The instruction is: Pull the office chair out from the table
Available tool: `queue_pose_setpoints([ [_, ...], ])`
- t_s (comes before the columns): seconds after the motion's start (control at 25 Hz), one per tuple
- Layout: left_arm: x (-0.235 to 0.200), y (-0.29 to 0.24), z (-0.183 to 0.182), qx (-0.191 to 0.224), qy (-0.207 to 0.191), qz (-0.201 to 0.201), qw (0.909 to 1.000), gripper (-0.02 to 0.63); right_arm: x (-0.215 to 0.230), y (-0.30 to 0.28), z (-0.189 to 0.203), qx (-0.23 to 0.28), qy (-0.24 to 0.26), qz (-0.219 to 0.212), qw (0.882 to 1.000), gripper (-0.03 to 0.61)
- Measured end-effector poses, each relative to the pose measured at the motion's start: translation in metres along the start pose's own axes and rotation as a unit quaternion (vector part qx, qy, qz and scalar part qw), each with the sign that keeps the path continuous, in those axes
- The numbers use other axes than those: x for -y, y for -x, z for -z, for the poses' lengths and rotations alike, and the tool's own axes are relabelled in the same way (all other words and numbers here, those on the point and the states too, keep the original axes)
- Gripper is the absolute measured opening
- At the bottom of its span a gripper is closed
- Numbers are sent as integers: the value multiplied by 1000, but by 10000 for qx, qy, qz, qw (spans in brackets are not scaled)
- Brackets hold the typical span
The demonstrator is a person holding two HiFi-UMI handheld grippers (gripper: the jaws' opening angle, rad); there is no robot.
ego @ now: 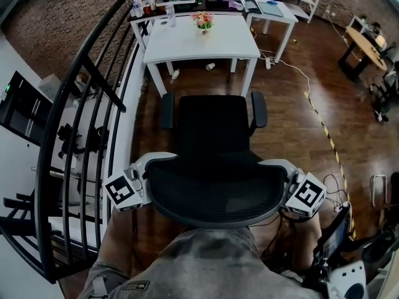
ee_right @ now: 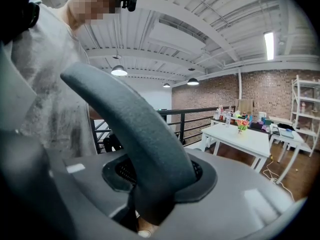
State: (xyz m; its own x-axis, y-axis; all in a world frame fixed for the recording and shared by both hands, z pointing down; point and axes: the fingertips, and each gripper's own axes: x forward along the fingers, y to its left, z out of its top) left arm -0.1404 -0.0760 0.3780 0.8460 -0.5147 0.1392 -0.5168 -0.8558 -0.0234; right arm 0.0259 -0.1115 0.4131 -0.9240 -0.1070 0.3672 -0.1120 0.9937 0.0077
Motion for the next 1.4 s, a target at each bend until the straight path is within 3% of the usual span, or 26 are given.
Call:
queue_pose_setpoints([
  [0.56,64,-19,2,-192,108,-284,9994,232,-37,51,20,62,182,-311,9993,164],
  [1.04,100,-6,1,-114,-69,-39,9999,216,-73,63,24,102,126,-212,9996,164],
  [1.24,115,-6,-4,98,-157,-11,9998,213,-81,74,28,141,95,41,9998,180],
  [1.4,114,1,-8,506,-243,-528,9970,260,-82,73,26,244,-27,727,9971,284],
])
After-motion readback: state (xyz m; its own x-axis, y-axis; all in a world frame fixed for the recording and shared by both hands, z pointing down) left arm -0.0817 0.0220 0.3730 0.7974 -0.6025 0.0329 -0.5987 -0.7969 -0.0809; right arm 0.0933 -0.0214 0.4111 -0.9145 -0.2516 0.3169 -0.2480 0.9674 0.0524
